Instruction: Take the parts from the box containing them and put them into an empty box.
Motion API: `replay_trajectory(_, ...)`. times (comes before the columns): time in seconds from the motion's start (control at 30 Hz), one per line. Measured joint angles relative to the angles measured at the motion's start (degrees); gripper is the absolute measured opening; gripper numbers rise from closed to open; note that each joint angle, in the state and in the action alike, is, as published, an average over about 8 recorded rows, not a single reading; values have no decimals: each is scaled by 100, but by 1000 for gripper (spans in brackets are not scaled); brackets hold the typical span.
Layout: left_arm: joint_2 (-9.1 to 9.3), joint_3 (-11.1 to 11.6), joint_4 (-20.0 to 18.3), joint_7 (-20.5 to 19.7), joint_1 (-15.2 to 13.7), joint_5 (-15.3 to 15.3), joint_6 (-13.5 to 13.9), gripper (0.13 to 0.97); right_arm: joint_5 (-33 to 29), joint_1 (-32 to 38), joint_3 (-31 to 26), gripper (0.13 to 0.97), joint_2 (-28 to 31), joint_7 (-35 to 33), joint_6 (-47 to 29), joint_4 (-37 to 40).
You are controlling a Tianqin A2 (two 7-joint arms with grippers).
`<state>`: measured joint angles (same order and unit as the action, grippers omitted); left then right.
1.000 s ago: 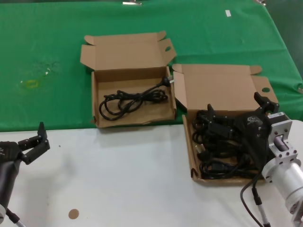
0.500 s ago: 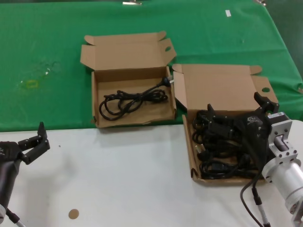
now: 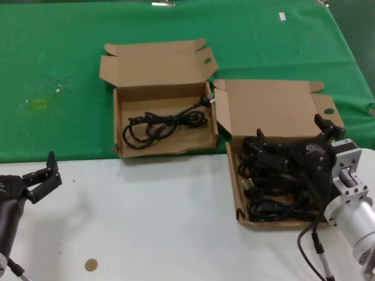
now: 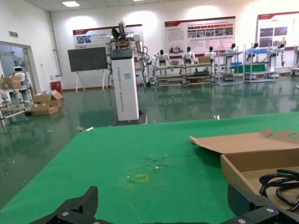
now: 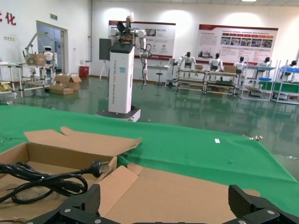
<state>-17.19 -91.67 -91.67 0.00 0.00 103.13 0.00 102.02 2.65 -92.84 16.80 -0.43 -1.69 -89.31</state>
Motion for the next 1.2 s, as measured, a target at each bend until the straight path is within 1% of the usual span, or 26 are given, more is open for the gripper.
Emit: replay_trajectory(1.2, 0, 0, 0, 0, 0, 0, 0, 966, 0, 0, 0, 966, 0, 0, 0, 0)
